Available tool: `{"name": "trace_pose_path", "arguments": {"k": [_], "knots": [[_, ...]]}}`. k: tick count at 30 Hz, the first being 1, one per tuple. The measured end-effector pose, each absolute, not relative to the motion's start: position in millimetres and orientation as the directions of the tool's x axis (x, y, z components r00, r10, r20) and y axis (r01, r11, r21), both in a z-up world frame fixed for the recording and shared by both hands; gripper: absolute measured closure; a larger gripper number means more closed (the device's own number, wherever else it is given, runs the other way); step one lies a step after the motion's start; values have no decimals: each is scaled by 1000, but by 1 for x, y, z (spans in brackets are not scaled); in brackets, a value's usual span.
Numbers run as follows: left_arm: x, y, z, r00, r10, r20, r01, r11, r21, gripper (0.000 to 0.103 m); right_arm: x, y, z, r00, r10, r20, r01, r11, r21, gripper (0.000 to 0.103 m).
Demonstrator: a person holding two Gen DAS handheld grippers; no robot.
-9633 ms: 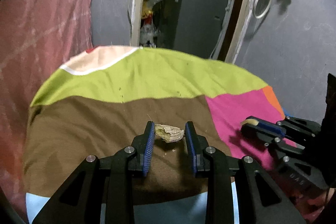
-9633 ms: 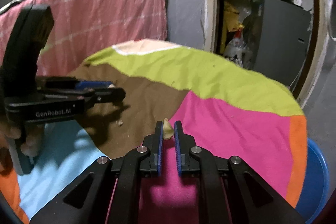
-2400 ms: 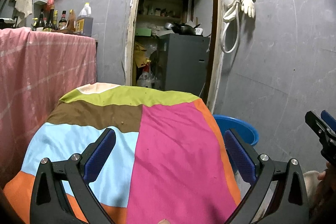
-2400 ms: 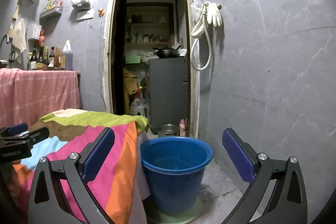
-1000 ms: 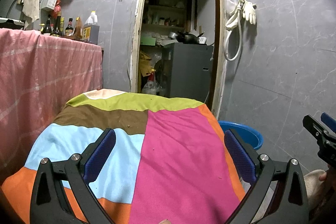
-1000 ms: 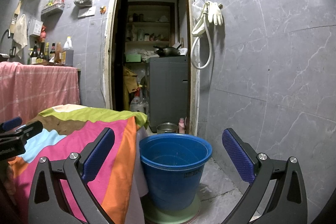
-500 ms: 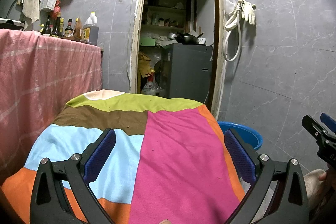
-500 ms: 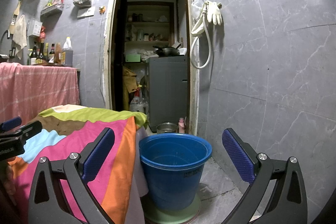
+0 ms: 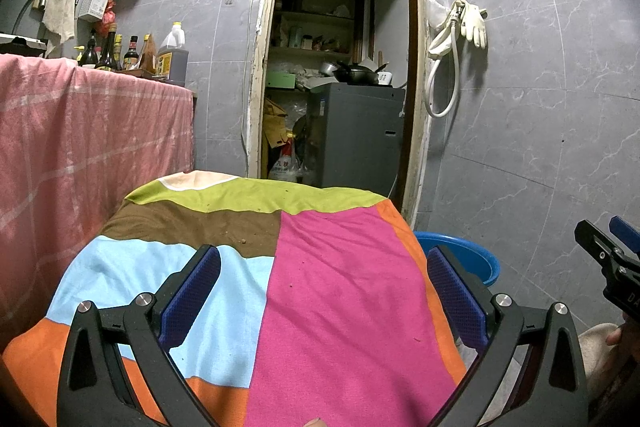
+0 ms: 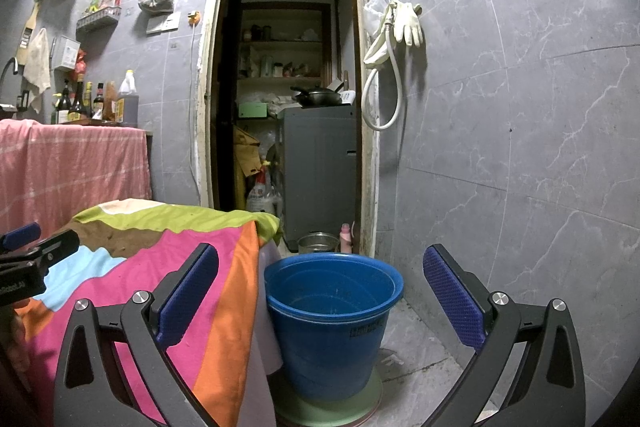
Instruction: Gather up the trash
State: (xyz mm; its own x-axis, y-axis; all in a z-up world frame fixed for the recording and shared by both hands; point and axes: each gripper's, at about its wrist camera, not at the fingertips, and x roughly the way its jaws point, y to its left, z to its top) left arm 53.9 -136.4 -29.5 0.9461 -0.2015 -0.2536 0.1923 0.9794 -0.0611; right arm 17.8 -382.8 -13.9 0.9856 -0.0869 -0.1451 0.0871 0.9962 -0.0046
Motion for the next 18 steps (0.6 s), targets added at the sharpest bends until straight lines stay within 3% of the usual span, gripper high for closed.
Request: {"name": "trace_pose_path", "arguments": {"k": [18], "knots": [[54,-138,-29,945,-205,-254,195,979,-62,2,19,-383,-15,985,-86,-148,87,996,-2,0]]}}
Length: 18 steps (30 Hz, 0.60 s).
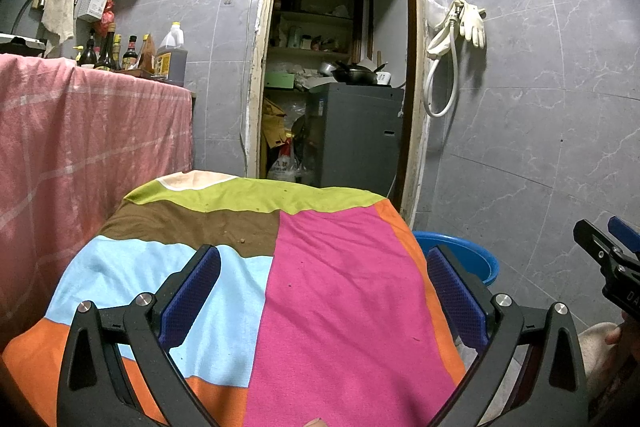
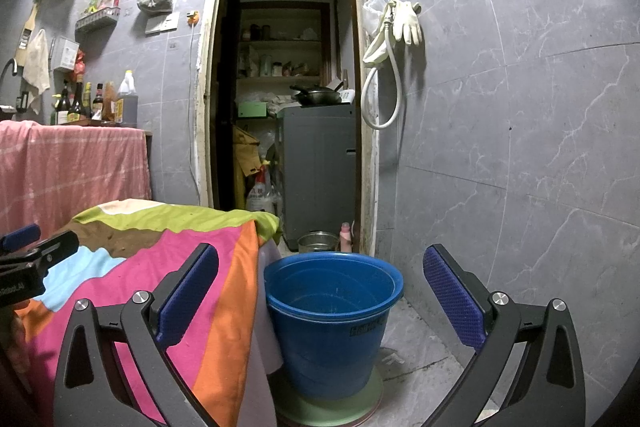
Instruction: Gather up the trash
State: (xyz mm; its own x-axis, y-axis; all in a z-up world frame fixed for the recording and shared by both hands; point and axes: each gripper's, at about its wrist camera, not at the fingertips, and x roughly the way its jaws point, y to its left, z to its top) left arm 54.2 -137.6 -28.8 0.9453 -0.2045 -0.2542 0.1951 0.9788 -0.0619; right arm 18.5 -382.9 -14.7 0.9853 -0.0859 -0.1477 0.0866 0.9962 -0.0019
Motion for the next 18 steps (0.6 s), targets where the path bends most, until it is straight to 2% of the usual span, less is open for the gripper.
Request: {"name": "trace_pose_path", "arguments": {"k": [18], "knots": [[54,-137,-30,945,-206,-253,196,979,-64,2,18,-382,-15,985,-86,-147,86,996,-2,0]]}}
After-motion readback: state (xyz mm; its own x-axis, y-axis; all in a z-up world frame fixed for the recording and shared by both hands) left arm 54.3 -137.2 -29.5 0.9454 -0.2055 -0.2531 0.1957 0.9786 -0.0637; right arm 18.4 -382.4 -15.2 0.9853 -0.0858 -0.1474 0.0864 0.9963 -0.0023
